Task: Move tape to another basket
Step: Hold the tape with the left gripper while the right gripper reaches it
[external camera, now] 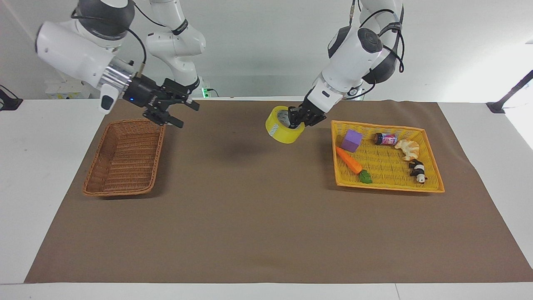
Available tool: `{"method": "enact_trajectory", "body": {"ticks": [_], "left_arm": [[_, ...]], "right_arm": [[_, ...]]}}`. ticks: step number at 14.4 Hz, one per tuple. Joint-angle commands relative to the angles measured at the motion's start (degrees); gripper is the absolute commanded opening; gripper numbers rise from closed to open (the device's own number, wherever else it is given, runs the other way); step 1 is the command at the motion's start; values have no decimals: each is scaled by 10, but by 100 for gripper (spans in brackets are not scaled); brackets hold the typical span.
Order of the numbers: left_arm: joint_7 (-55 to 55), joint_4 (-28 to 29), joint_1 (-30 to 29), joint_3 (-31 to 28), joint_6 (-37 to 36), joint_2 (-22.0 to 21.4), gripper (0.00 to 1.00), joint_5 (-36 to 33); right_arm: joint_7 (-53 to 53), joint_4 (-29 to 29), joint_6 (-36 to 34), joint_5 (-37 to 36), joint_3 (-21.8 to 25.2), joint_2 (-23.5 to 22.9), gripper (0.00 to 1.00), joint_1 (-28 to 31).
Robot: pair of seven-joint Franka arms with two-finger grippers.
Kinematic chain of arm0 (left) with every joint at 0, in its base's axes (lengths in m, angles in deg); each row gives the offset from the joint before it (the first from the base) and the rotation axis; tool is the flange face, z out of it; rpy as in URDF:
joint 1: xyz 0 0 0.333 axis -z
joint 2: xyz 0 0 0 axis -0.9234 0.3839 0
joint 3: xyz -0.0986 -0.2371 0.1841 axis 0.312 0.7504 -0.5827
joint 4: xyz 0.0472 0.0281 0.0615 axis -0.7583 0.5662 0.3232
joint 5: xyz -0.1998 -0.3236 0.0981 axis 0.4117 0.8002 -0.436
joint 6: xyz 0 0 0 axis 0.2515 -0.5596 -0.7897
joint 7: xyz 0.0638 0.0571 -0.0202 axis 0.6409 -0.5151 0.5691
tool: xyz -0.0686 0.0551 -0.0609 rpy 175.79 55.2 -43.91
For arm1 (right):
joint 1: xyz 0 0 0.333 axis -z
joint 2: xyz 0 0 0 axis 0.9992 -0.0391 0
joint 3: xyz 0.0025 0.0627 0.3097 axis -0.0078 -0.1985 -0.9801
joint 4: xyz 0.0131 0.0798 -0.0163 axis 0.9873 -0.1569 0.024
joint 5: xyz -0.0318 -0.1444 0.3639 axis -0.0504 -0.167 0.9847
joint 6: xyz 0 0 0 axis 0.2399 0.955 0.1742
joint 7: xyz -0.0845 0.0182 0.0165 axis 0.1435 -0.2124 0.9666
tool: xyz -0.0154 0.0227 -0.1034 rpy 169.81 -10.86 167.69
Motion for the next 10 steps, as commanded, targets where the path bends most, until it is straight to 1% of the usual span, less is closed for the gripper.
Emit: {"method": "enact_trajectory", "body": {"ticks": [1, 4, 6, 10], "left_arm": [[2, 8, -4, -1, -11, -15, 0, 5], [2, 9, -4, -1, -10, -16, 0, 5], [2, 9, -4, -1, -12, -16, 0, 5], [6, 11, -4, -2, -20, -18, 0, 2]], "right_arm": [[10, -37, 56, 76, 1, 2, 100, -48], [44, -50, 148, 102, 0, -4, 100, -101], [52, -61, 178, 120, 0, -11, 100, -131], [68, -87, 202, 154, 0, -18, 100, -156]]}}
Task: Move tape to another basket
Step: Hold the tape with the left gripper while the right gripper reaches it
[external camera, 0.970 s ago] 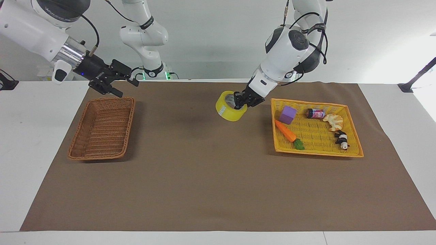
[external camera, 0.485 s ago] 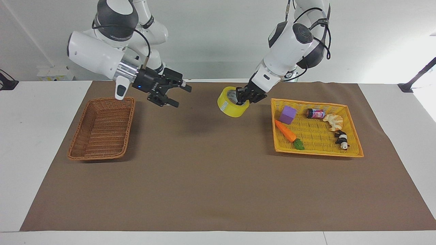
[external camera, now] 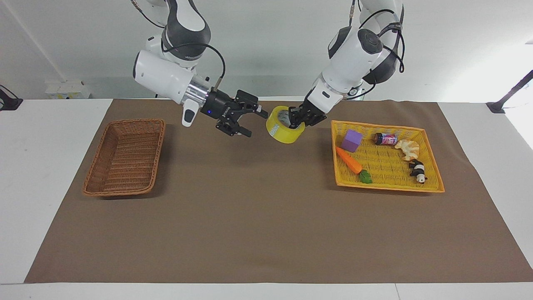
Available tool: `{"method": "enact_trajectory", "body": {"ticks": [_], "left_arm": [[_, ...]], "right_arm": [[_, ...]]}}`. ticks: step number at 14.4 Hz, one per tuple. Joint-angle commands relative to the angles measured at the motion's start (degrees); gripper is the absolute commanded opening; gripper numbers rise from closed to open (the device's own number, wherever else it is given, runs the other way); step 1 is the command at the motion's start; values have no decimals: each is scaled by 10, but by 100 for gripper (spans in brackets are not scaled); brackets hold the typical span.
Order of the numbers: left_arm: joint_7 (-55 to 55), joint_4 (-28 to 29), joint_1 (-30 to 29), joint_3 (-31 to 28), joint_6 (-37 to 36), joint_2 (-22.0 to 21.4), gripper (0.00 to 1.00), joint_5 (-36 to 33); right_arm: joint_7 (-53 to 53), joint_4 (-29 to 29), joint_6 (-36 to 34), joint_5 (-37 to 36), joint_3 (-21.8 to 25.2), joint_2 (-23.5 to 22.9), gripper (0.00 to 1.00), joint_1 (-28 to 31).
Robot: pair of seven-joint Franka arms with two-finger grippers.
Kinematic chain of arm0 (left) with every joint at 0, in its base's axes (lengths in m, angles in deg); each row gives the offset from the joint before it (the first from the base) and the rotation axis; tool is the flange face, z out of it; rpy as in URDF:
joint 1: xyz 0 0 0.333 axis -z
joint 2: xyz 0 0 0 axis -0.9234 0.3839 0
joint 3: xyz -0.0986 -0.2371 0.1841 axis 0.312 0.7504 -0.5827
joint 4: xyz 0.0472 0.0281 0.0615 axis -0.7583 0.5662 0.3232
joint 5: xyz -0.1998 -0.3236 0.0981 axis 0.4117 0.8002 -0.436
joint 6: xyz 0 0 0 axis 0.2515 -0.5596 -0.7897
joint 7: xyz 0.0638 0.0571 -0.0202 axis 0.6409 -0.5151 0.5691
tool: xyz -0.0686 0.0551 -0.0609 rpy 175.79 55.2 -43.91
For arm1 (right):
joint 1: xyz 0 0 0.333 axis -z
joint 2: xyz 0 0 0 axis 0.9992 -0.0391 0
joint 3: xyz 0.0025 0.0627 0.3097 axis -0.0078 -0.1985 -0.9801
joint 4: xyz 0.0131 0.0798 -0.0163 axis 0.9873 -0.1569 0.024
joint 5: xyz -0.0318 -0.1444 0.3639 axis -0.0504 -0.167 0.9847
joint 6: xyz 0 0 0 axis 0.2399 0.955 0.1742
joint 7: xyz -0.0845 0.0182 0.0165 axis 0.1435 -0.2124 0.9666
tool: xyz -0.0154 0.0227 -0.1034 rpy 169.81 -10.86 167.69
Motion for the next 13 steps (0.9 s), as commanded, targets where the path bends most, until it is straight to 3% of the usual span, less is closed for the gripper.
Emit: {"method": "enact_trajectory", "body": {"ticks": [1, 13], "left_arm": [[6, 10, -4, -1, -14, -18, 0, 2], [8, 9, -11, -1, -24, -19, 0, 1]], "right_arm": [[16, -21, 21, 27, 3, 2, 100, -17], [-17, -43, 43, 48, 3, 9, 98, -50]]}}
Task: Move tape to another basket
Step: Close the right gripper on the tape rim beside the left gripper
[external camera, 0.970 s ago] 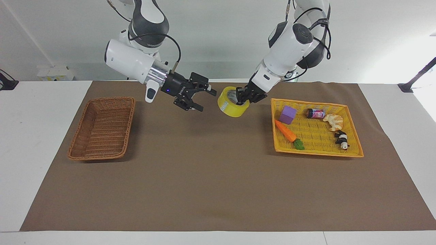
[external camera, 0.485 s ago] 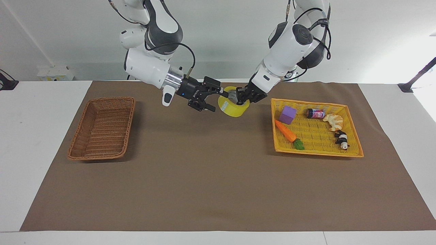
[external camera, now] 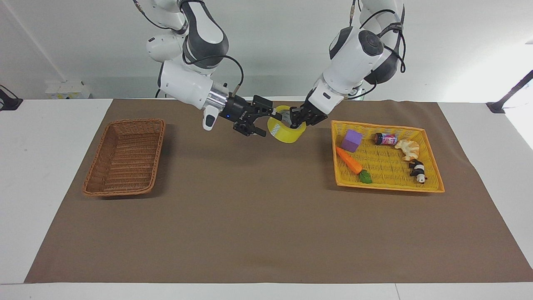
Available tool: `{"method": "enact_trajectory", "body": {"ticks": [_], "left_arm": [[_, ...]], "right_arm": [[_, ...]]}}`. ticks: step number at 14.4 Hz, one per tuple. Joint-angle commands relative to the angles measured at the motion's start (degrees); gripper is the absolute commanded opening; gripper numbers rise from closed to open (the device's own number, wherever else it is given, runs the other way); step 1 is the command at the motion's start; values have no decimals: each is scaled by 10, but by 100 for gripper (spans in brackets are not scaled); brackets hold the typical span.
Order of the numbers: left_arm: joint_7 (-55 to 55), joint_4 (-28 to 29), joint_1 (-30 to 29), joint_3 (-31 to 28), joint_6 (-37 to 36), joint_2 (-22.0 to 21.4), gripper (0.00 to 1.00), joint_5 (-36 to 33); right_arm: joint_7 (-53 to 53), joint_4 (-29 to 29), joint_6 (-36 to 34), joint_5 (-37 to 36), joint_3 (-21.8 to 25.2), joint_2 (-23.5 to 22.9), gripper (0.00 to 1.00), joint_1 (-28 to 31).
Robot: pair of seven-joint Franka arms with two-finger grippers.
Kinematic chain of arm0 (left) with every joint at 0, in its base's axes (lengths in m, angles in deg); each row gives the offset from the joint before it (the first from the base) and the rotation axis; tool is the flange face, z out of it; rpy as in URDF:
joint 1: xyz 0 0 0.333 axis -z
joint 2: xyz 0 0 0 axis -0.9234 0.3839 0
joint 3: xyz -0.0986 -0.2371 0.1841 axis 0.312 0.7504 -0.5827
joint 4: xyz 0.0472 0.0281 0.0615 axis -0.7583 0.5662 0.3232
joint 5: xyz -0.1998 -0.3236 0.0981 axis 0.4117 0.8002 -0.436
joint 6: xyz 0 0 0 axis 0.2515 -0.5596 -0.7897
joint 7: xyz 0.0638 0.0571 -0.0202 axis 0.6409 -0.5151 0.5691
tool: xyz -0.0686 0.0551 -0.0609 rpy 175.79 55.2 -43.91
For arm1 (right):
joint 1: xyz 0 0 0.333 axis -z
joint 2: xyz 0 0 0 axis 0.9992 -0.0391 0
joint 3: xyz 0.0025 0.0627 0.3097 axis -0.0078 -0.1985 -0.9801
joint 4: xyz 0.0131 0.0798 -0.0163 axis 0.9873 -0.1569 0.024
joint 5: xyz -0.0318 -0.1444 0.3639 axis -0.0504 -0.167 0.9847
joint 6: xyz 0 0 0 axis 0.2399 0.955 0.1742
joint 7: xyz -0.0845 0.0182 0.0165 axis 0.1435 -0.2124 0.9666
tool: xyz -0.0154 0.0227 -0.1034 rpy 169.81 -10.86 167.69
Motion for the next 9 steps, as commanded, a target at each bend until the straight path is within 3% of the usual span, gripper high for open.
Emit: {"method": "enact_trajectory", "body": {"ticks": [1, 5, 9], "left_arm": [[7, 6, -6, 0, -18, -17, 0, 1], [7, 6, -6, 0, -20, -18, 0, 1], [7, 8, -6, 0, -21, -19, 0, 1]], "right_arm": [[-22, -14, 9, 12, 2, 13, 98, -6], [-40, -13, 12, 12, 0, 13, 97, -22], [-37, -12, 10, 12, 0, 12, 88, -20]]}}
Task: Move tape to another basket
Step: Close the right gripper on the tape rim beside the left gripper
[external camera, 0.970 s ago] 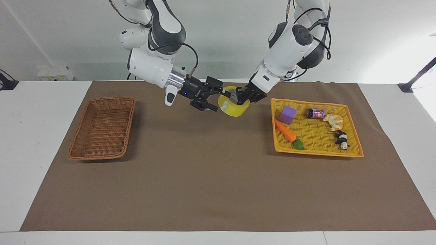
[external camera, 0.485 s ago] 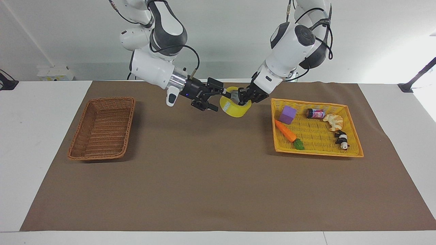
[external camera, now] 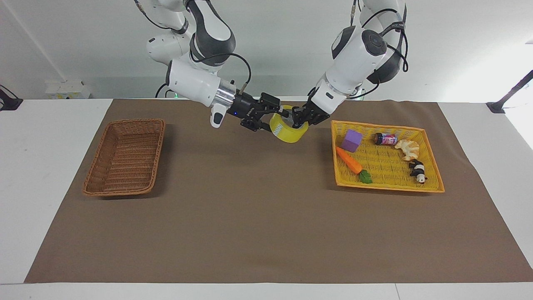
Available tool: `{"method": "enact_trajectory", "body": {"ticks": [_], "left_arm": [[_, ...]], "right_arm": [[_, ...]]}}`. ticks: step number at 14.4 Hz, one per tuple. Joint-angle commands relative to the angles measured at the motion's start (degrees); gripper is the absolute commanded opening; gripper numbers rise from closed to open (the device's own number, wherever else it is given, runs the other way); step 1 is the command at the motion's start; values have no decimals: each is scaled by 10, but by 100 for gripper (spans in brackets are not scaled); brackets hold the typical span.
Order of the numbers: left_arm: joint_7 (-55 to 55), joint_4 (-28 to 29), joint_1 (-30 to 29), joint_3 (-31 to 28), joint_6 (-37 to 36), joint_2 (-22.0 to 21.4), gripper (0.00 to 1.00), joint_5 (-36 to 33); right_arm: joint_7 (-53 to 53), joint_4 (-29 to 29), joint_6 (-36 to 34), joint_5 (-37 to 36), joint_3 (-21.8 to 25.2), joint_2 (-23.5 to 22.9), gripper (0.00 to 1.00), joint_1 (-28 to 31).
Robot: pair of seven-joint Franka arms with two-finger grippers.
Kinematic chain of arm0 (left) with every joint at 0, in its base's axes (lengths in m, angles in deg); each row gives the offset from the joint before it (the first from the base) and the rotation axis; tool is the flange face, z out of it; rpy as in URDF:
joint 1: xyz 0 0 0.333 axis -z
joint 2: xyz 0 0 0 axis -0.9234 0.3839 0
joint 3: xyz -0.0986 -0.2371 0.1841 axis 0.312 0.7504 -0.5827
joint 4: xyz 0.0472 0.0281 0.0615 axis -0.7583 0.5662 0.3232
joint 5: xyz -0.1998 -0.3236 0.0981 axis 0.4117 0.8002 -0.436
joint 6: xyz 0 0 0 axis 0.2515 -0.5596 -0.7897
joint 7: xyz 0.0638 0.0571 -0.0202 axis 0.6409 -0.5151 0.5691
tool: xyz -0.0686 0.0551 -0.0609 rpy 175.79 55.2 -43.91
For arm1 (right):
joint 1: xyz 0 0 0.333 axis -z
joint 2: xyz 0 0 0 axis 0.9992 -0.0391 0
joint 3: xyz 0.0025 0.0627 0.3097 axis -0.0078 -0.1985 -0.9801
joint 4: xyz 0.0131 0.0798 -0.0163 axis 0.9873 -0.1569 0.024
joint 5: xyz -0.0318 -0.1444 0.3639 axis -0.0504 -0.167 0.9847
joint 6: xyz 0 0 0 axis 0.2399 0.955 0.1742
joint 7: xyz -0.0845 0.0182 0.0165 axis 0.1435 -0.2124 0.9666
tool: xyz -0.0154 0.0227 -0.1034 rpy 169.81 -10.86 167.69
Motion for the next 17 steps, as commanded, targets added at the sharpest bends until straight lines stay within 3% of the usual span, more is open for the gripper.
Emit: {"method": "enact_trajectory", "body": {"ticks": [1, 5, 10, 15, 17], "left_arm": [[7, 8, -4, -1, -11, -17, 0, 1], [8, 10, -4, -1, -16, -18, 0, 0], [8, 9, -4, -1, -18, -20, 0, 0], [8, 12, -4, -1, -22, -20, 0, 0], [8, 12, -3, 0, -20, -20, 0, 0]], "right_arm": [[2, -12, 8, 12, 0, 12, 86, 0], [2, -10, 5, 11, 0, 12, 78, 1], [2, -9, 1, 11, 0, 12, 78, 4], [3, -11, 7, 11, -1, 12, 33, 0], [1, -12, 9, 11, -1, 13, 3, -6]]}}
